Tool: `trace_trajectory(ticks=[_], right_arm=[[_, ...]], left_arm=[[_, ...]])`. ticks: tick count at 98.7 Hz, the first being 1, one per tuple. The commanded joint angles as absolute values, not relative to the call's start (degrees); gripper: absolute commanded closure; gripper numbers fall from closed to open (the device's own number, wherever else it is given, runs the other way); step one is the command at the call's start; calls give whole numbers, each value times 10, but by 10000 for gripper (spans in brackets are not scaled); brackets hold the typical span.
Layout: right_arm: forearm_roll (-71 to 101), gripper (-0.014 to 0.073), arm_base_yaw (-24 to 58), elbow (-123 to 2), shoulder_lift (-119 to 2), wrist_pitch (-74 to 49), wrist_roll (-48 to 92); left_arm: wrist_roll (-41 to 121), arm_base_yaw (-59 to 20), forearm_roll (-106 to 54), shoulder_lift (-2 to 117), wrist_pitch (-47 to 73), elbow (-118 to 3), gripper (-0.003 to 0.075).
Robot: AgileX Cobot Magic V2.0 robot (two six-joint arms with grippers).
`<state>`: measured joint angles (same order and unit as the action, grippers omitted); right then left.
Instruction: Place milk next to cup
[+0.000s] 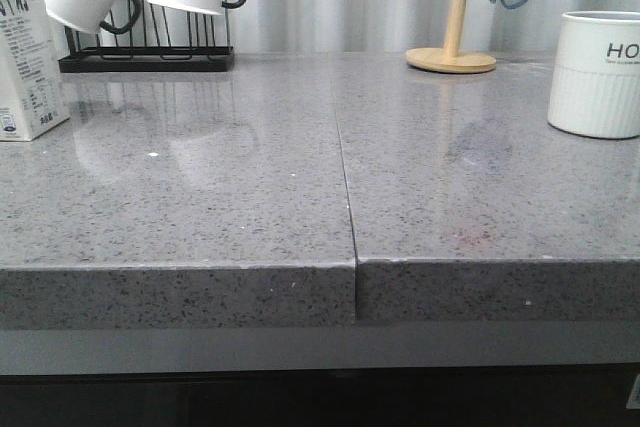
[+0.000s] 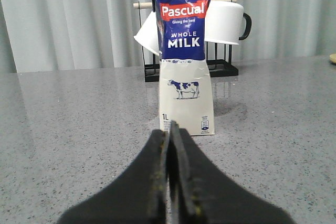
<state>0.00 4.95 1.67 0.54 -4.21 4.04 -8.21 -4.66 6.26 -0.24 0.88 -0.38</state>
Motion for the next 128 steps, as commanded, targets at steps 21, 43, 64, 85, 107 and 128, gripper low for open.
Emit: trace_trajectory(ticks=[21, 43, 64, 85, 107, 128], right_arm=[[0, 662, 47, 4, 14, 10, 43], [46, 662, 47, -39, -11, -17, 43], [58, 662, 47, -122, -130, -40, 43], [58, 662, 47, -227, -287, -98, 43], [69, 662, 47, -266, -415, -60, 41], [76, 659, 47, -266, -482, -28, 41]], left_arm=[[-87, -46, 57, -21, -37, 25, 741], [-87, -46, 57, -21, -37, 25, 741], [-87, -46, 57, -21, -37, 25, 741], [-87, -46, 57, -21, -37, 25, 741], [-87, -46, 57, -21, -37, 25, 741], [-87, -46, 57, -21, -37, 25, 741]])
